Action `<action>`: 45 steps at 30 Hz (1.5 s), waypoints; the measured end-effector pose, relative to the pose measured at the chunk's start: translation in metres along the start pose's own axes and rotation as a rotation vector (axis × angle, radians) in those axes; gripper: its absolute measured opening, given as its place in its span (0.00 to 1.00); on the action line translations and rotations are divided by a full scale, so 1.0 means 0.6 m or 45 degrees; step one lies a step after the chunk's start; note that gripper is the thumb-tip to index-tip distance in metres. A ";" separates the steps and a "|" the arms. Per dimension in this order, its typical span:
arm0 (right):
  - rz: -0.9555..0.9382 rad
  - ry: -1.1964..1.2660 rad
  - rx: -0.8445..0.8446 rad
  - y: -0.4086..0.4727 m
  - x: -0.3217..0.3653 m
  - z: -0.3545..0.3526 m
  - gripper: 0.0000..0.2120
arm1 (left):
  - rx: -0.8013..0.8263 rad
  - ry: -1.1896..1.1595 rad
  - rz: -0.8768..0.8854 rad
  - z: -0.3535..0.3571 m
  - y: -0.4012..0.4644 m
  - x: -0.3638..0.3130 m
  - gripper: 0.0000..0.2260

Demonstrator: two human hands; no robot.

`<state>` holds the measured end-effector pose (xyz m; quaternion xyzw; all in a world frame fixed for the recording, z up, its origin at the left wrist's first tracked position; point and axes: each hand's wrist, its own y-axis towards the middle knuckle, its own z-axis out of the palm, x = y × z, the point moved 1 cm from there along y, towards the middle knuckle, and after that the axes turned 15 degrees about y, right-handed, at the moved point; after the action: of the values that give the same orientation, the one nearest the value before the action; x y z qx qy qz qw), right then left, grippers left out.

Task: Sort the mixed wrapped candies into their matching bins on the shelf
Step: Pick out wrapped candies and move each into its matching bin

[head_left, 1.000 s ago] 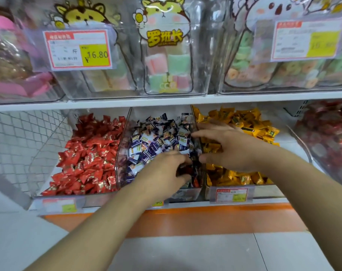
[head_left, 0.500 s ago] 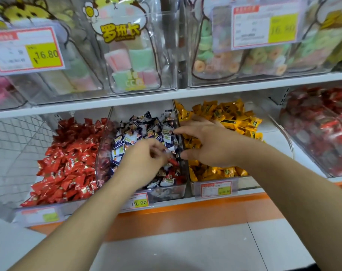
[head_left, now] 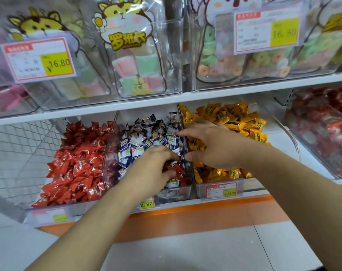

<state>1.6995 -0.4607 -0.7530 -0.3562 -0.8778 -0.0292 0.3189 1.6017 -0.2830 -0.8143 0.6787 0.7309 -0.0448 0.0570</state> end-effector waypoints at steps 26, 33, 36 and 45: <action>0.061 0.072 0.011 -0.017 0.028 -0.003 0.31 | -0.397 -0.594 -0.296 -0.062 -0.021 0.066 0.07; 0.051 0.042 -0.010 -0.013 0.026 0.003 0.31 | -0.639 -0.783 -0.495 -0.117 -0.067 0.150 0.04; 0.073 0.027 -0.011 -0.013 0.029 0.002 0.31 | -0.622 -0.678 -0.614 -0.122 -0.082 0.187 0.03; 0.077 0.027 -0.012 -0.010 0.029 0.001 0.31 | -0.571 0.194 -0.568 -0.117 -0.079 0.186 0.09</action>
<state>1.6861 -0.4544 -0.7424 -0.3839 -0.8631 -0.0273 0.3272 1.5445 -0.1665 -0.7613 0.4736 0.8555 0.1569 0.1388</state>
